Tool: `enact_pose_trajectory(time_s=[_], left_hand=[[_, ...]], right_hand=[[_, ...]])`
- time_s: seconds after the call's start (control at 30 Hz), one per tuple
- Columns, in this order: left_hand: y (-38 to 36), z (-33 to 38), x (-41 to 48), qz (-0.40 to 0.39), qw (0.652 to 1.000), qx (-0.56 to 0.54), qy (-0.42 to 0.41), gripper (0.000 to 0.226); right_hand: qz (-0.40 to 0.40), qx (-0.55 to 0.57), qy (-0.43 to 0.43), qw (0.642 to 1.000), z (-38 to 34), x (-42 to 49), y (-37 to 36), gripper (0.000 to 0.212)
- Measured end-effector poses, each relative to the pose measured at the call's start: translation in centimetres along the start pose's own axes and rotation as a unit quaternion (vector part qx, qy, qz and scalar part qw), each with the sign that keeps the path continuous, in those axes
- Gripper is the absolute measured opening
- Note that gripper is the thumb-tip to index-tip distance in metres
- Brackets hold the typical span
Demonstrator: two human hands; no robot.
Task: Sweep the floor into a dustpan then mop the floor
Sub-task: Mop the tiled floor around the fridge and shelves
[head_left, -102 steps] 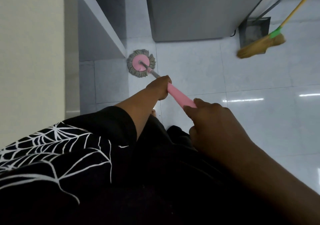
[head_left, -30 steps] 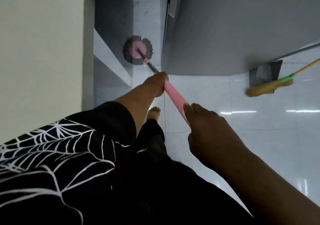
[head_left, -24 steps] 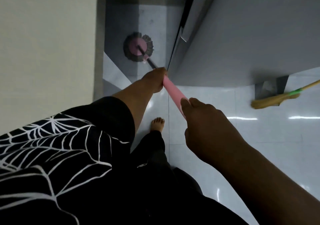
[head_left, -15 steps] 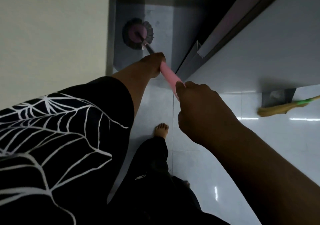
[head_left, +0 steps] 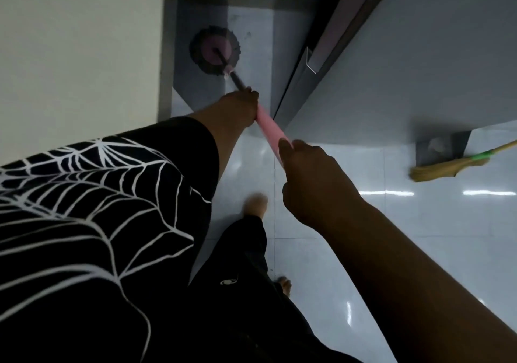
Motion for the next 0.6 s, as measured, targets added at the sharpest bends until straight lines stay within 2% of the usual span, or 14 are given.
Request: enact_pose_trajectory(time_s=[0.37, 0.53, 0.6], left_hand=[[-9.3, 7.1, -16.4, -0.033, 0.996, 0.005, -0.087, 0.065], [-12.1, 9.2, -21.7, -0.023, 0.991, -0.016, -0.132, 0.051], [-13.0, 9.9, -23.2, -0.026, 0.989, -0.026, -0.144, 0.048]], right_hand=[[-0.016, 0.028, -0.025, 0.999, -2.4, -19.1, -3.0, 0.042], [-0.035, 0.014, -0.035, 0.999, -2.8, -25.5, -3.2, 0.035], [-0.045, 0.014, -0.039, 0.998, -3.0, -27.6, -3.0, 0.038]])
Point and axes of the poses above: each hand's wrist, its own x-axis towards the middle knuckle, its own y-axis out of the back of the hand, z = x × y, the point moved 4 cm from there along x, towards the middle knuckle, and after that the axes turned 7 degrees about y, right-handed, at the moved point
